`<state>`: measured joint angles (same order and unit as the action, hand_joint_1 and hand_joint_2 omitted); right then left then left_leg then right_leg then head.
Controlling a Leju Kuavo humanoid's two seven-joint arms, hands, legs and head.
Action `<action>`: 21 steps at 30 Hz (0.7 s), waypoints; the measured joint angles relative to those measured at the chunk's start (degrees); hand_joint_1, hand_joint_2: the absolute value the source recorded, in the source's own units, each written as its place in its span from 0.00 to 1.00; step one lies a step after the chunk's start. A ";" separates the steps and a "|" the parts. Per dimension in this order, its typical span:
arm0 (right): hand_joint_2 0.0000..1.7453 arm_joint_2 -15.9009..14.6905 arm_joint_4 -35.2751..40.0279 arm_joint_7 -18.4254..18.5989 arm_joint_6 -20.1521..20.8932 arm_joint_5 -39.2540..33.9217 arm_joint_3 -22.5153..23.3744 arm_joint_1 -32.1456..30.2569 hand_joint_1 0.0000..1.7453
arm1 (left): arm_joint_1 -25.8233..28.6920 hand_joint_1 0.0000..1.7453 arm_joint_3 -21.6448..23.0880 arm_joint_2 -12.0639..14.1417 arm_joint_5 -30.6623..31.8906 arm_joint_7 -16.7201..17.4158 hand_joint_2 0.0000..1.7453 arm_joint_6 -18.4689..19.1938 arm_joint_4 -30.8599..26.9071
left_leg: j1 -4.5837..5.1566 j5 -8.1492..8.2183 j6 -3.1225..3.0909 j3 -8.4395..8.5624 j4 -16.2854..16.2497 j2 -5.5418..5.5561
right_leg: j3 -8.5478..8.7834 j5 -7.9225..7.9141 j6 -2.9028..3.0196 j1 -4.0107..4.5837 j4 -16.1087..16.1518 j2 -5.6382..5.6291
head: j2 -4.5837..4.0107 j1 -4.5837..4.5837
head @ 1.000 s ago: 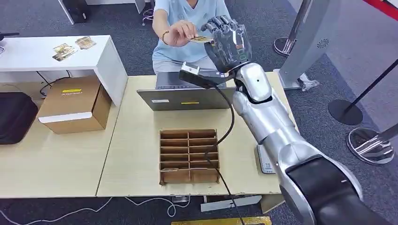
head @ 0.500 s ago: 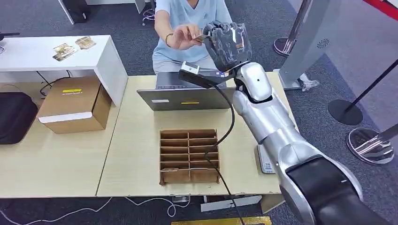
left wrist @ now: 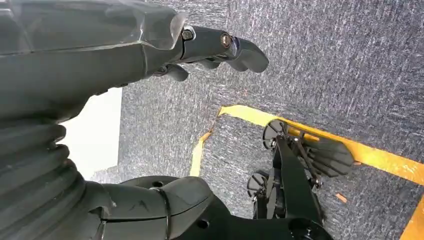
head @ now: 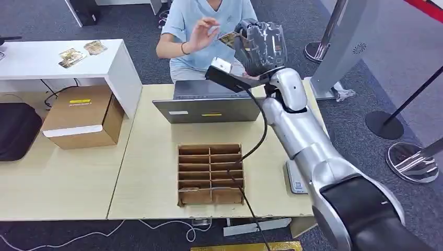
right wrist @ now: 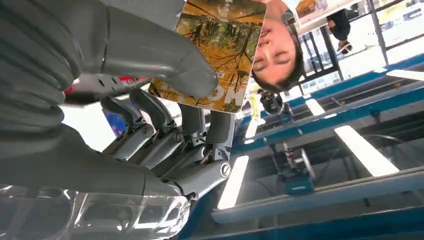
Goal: Pass the card to the sensor for recognition and then transmit it.
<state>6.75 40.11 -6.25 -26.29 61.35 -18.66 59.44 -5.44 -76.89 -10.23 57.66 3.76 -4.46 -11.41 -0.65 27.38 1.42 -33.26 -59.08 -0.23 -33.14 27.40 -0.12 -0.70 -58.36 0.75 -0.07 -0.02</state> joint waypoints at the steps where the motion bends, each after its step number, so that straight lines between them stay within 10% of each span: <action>1: 1.00 -0.15 0.22 -0.31 0.04 -1.51 0.63 -0.05 1.00 | 0.00 0.00 0.00 0.00 0.00 0.00 1.00 0.00 0.00 | 0.00 0.00 0.00 0.00 0.00 0.00 | 0.00 0.00 0.00 0.00 0.00 0.00 | 0.00 0.00; 9: 1.00 -2.29 1.48 -2.86 5.91 -16.32 6.66 -0.29 1.00 | 0.03 0.00 0.00 0.02 -0.09 0.00 1.00 0.31 0.00 | 0.01 0.00 0.00 0.00 -0.02 0.01 | 0.00 -0.01 -0.01 0.00 0.02 0.01 | 0.00 0.00; 21: 1.00 -13.30 0.53 -6.56 33.58 -43.19 18.59 -0.32 1.00 | 0.39 0.00 0.00 0.13 -0.92 -0.04 1.00 1.09 0.00 | 0.01 0.01 -0.02 -0.10 -0.09 0.18 | -0.02 -0.02 -0.04 -0.02 0.07 0.18 | 0.02 0.00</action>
<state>-6.55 40.64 -12.81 7.29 18.15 -0.07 59.12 -5.05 -76.89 -10.10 56.74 3.72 -3.37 -11.41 -0.64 27.39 1.40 -33.36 -59.17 -0.05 -33.15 27.37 -0.16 -0.73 -58.30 0.92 -0.05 -0.02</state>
